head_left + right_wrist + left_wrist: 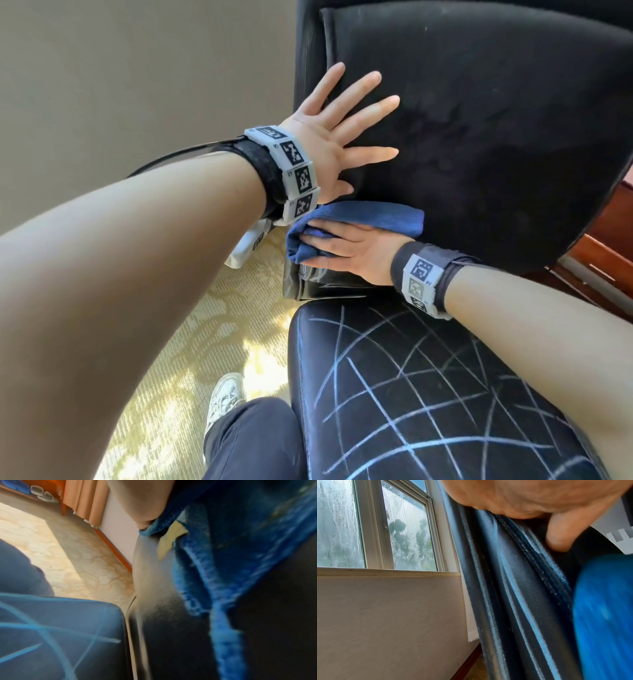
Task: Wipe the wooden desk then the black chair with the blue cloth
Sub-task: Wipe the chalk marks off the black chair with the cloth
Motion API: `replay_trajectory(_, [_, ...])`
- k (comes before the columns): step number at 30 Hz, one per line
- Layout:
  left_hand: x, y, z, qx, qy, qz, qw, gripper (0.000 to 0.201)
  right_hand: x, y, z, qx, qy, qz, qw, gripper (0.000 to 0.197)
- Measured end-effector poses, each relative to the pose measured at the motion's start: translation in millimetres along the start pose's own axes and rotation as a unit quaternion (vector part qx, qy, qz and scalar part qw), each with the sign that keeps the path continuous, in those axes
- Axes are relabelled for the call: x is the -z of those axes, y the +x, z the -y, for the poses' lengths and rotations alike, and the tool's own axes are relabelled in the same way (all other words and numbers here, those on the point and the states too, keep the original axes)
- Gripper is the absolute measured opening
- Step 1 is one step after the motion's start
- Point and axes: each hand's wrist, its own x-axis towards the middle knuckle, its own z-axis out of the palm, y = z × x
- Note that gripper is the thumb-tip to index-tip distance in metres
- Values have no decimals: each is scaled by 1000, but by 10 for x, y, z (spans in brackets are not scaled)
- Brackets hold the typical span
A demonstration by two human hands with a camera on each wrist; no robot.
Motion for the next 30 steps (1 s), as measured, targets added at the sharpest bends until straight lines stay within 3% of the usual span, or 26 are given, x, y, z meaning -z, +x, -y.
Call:
replay_trajectory(3, [-21, 12, 12, -4, -10, -4, 1000, 69, 14, 109, 144, 91, -70, 171, 979, 65])
replay_trajectory(5, [-63, 13, 9, 0, -7, -2, 1000, 69, -99, 198, 315, 100, -73, 199, 972, 62])
replay_trajectory(7, [-85, 16, 18, 1, -10, -6, 1000, 69, -304, 298, 519, 135, -148, 234, 951, 62])
replay_trajectory(9, [-87, 29, 21, 0, -14, -7, 1000, 69, -777, 391, 814, 79, -217, 309, 923, 48])
replay_trajectory(10, [-90, 35, 17, -1, -14, -7, 1000, 68, -1202, 396, 1050, -2, -190, 247, 950, 36])
replay_trajectory(12, [-100, 47, 10, -1, -12, -10, 1000, 68, -1750, 426, 1389, -143, -13, 207, 968, 27])
replay_trajectory(13, [-100, 46, 12, -2, -13, -12, 1000, 68, -1768, 436, 1440, -138, 24, 246, 959, 24])
replay_trajectory(14, [-93, 42, 13, -5, -17, -13, 1000, 68, -1580, 432, 1418, -72, 30, 274, 959, 24])
replay_trajectory(16, [-68, 45, 11, -11, -25, -11, 1000, 67, -791, 527, 1114, 39, 81, 293, 952, 41])
replay_trajectory(18, [-57, 48, 5, -7, -28, -12, 999, 67, -194, 536, 838, 111, 106, 171, 973, 54])
replay_trajectory(19, [-54, 49, 1, -4, -26, -14, 1000, 68, -67, 547, 763, 128, 97, 178, 971, 56])
replay_trajectory(26, [-2, 14, -77, 13, -15, 3, 1000, 69, 277, 145, 0, 92, -21, 115, 989, 48])
replay_trajectory(30, [2, 17, -84, 16, -20, 6, 1000, 69, 268, -7, -92, 119, -6, 171, 978, 57])
